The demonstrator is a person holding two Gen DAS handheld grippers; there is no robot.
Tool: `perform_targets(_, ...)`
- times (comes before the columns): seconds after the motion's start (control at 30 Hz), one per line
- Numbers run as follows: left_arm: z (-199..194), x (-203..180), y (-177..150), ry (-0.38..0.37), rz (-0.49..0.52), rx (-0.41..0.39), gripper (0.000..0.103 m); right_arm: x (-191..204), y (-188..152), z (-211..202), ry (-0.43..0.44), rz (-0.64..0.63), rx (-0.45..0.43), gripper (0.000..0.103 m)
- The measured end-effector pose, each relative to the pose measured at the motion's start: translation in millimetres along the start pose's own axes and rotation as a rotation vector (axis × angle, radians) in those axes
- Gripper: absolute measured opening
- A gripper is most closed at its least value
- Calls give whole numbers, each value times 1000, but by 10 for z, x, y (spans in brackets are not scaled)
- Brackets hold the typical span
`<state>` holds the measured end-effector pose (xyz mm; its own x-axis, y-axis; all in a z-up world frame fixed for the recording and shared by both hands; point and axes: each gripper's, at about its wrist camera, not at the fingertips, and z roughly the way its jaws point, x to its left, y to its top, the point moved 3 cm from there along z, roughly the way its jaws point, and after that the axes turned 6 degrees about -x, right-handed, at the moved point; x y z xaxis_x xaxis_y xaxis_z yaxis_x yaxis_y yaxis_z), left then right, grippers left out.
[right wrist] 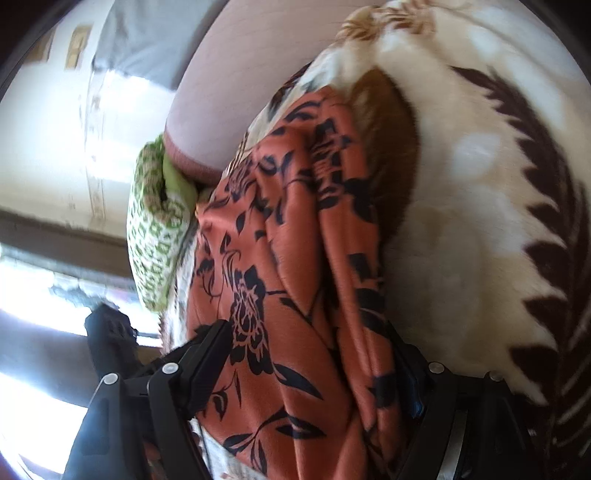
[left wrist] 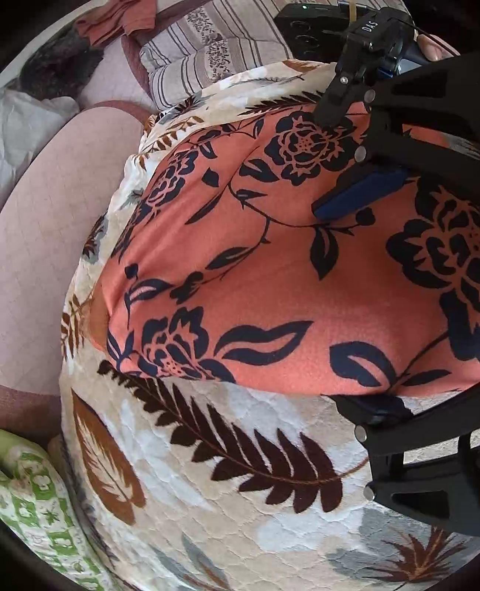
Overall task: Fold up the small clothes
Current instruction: 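Grasp the folded salmon garment with the left gripper and lift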
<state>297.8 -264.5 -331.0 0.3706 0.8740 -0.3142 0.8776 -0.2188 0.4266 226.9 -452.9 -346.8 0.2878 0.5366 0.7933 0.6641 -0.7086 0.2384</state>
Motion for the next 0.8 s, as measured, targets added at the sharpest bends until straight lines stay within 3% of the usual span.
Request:
perform_targets(0.07,-18,-47,3,21,10,-20,73,42,-18,55,-19,-38,-4,71)
perform_targets(0.13,-30,-97,30,41,29,-43,63,70,-37,87,-34,-62,-6,55)
perform_targets(0.23,-83,-134,37,72,62,-67,52,122,-59,85,-32,-72,-6,45)
perform_targets(0.3,-135,-155,41,92,66,-82,43,223,-97,46,-50,-117,-30,42)
perform_targets(0.4,-247,-214,43,111,82,-112,39,341,-131,-22,-51,-152,-55,40)
perform_targets(0.8,-1119,-226,-212,177,149,-275,38,842,-599,-589,43,-313,-141,39)
